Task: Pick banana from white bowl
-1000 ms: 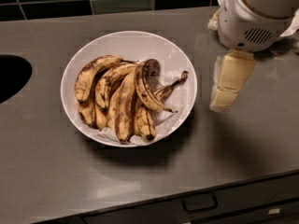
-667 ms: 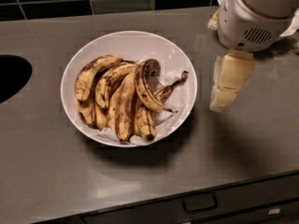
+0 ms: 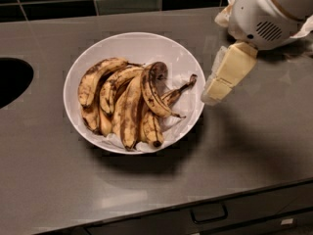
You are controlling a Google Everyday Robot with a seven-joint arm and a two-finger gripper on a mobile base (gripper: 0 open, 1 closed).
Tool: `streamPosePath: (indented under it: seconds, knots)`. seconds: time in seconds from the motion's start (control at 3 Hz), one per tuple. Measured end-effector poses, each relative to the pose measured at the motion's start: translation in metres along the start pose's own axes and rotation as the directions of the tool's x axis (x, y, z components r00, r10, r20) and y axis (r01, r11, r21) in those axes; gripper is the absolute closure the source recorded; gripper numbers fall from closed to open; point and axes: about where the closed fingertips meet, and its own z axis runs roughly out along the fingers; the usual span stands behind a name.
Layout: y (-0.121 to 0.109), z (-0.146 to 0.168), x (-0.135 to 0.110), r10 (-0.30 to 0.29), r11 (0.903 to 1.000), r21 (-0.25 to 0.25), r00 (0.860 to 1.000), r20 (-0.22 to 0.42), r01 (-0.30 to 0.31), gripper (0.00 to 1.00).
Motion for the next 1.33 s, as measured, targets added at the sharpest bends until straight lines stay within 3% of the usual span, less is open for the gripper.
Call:
streamPosePath:
  seconds: [0.67, 1.0, 1.33]
  knots:
    - [0.004, 0.002, -0.017, 0.009, 0.9998, -0.017, 0.999, 0.054, -0.008, 0.00]
    - [0.009, 0.011, -0.037, -0.001, 0.9993, -0.038, 0.995, 0.104, 0.005, 0.00]
    - [0.017, 0.025, -0.055, -0.004, 0.9962, -0.086, 0.991, 0.133, 0.016, 0.00]
